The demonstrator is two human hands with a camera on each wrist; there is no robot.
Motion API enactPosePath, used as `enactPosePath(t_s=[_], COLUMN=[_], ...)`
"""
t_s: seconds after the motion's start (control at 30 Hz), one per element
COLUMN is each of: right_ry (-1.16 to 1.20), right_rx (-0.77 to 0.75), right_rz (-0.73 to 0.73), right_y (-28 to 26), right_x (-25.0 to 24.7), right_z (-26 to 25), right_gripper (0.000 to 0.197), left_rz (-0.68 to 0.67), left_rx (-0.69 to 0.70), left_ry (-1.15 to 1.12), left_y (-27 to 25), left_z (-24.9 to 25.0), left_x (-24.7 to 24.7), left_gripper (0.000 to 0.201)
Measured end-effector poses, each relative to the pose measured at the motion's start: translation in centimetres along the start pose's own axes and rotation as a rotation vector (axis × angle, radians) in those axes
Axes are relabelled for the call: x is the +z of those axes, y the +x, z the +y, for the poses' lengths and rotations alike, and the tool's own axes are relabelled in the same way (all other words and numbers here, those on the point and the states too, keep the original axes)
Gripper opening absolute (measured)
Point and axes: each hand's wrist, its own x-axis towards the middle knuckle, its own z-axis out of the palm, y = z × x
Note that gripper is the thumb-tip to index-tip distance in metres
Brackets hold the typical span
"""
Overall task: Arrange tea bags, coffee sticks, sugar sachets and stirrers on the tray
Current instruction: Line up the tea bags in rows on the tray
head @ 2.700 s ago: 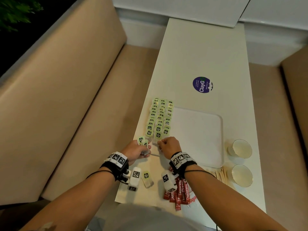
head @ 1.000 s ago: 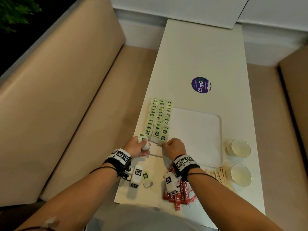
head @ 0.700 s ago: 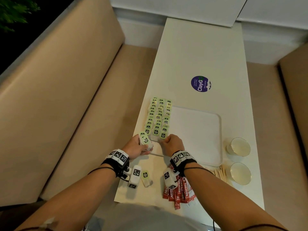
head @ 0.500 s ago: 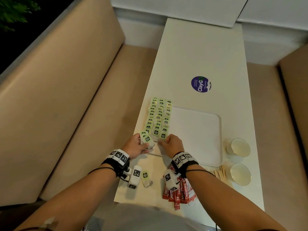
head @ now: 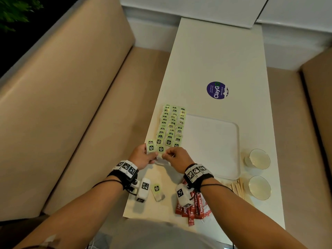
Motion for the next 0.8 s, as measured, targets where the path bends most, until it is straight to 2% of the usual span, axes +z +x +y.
enactPosePath(t_s=[0.1, 0.23, 0.57, 0.73, 0.8], right_ry=[-0.004, -0.031, -0.089, -0.12, -0.093], right_rx=[0.053, 0.115, 0.163, 0.172, 0.174], right_rz=[0.065, 0.071, 0.056, 0.071, 0.091], right_y=[0.6, 1.5, 2.6, 2.4, 2.1], right_x=[0.4, 1.0, 2.7, 2.7, 2.3], right_z=[0.1, -0.2, -0.9, -1.3, -1.6], right_gripper=[0.032, 0.03, 0.038, 0.048, 0.045], left_rz=[0.071, 0.11, 0.073, 0.008, -0.03], left_rx=[-0.011, -0.043, -0.02, -0.012, -0.02], left_ry=[-0.044, -0.035, 0.042, 0.065, 0.06], left_y=[0.1, 0.0, -0.6, -0.7, -0.7], left_z=[-0.3, -0.9, -1.1, -0.8, -0.8], left_x=[-0.4, -1.3, -1.9, -1.7, -1.8], left_gripper=[0.012, 0.01, 0.017, 0.019, 0.018])
